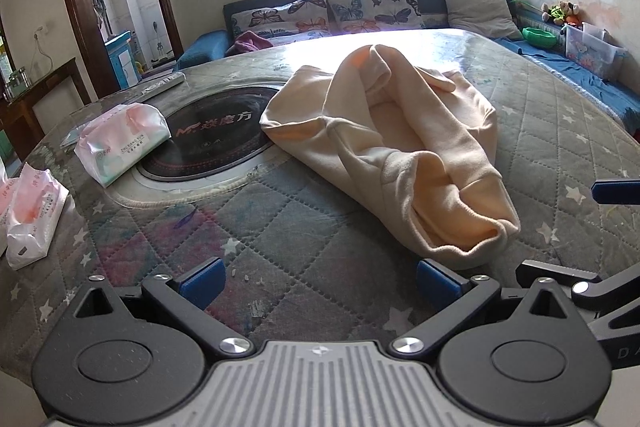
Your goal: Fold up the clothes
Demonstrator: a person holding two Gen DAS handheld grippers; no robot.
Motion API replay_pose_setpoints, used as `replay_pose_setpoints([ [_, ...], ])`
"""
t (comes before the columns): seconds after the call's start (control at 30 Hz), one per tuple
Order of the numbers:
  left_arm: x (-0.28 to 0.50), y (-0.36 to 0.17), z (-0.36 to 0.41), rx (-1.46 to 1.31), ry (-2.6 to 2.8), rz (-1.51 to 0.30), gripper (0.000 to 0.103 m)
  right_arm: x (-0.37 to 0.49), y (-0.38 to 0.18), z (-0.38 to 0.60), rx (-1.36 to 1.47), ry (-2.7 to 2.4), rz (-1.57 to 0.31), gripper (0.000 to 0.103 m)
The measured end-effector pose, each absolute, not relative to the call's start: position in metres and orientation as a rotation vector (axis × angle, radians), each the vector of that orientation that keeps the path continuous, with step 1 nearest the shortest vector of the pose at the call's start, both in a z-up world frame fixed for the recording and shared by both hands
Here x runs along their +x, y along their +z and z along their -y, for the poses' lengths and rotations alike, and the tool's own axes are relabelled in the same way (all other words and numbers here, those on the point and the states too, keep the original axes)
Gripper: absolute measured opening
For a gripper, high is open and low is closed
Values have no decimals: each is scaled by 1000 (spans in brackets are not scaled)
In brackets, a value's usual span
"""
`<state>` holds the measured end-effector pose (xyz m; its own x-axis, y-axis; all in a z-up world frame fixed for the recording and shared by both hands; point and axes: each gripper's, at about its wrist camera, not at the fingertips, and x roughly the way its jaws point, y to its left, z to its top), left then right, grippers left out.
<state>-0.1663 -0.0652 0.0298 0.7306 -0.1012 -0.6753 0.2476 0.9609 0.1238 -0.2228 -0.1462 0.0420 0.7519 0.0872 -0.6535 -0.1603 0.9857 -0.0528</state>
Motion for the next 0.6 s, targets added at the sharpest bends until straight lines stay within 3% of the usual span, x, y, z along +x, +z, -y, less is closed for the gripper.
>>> replay_pose_setpoints([
  [0.6,-165,28,67,217,-200,-738,103,-222,43,146,-106,130,-708,103],
])
